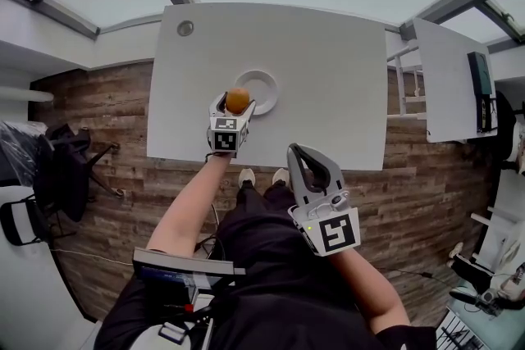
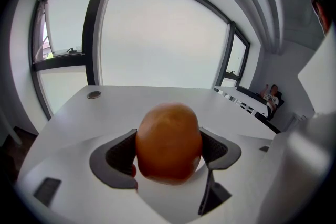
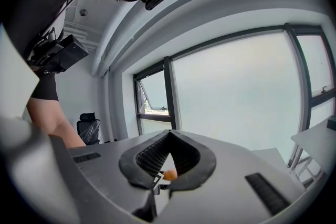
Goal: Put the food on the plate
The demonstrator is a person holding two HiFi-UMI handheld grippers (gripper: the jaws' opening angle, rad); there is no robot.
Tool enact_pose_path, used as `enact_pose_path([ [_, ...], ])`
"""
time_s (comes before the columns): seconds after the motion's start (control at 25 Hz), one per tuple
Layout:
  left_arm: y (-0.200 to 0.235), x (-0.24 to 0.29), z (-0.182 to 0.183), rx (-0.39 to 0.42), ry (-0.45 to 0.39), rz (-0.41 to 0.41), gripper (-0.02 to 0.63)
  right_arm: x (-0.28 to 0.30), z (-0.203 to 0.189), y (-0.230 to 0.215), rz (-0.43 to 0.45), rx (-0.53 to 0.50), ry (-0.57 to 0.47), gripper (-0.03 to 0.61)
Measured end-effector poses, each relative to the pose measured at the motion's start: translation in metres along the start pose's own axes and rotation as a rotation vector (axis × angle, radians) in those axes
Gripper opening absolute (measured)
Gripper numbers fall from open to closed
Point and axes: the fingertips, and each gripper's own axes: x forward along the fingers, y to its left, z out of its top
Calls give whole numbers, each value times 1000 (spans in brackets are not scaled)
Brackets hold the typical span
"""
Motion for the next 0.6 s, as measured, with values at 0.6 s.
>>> enact_pose_path([
  [0.6,5,21,-11,5,43,-12,368,-2,-9,-11,-46,18,44,-3],
])
